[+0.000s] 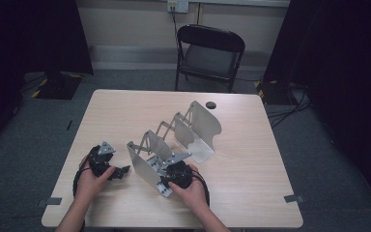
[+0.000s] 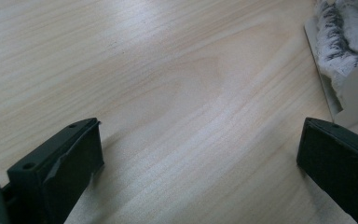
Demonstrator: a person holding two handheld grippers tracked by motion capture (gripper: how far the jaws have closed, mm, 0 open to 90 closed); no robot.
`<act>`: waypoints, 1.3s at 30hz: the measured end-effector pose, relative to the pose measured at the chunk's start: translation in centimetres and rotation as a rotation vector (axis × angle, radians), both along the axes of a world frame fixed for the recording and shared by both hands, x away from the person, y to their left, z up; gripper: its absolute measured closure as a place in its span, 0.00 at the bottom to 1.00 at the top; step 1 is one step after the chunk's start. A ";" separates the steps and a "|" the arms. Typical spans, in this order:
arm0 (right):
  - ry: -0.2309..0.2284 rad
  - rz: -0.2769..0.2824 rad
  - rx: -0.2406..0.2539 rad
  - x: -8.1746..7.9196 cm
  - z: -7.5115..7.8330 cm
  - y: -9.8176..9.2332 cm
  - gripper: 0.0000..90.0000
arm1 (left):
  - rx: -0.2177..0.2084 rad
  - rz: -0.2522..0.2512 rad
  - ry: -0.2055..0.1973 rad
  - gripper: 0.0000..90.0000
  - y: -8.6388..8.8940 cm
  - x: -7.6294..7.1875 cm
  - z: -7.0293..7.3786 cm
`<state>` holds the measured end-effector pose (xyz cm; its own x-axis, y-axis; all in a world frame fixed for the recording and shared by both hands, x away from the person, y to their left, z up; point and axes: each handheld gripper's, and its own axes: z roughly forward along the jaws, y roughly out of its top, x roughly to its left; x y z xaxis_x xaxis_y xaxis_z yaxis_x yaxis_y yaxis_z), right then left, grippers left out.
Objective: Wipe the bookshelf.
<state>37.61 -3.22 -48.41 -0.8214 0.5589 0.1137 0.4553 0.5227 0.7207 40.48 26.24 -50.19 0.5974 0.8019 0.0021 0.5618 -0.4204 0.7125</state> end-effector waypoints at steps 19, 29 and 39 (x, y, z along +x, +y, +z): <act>0.029 0.003 0.026 -2.0 -0.2 -2.9 0.77 | -0.001 -0.001 -0.001 0.00 0.0 0.0 0.0; 0.025 -0.001 0.024 -1.3 -0.1 -2.0 0.77 | 0.001 -0.002 0.002 0.00 0.0 0.0 0.0; 0.009 0.012 0.004 0.1 0.0 0.2 0.76 | 0.001 -0.001 0.002 0.00 0.0 0.0 0.0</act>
<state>37.69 -3.00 -48.41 -0.8272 0.5481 0.1237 0.4555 0.5253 0.7187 40.51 26.25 -50.18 0.5986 0.8011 0.0020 0.5623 -0.4220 0.7112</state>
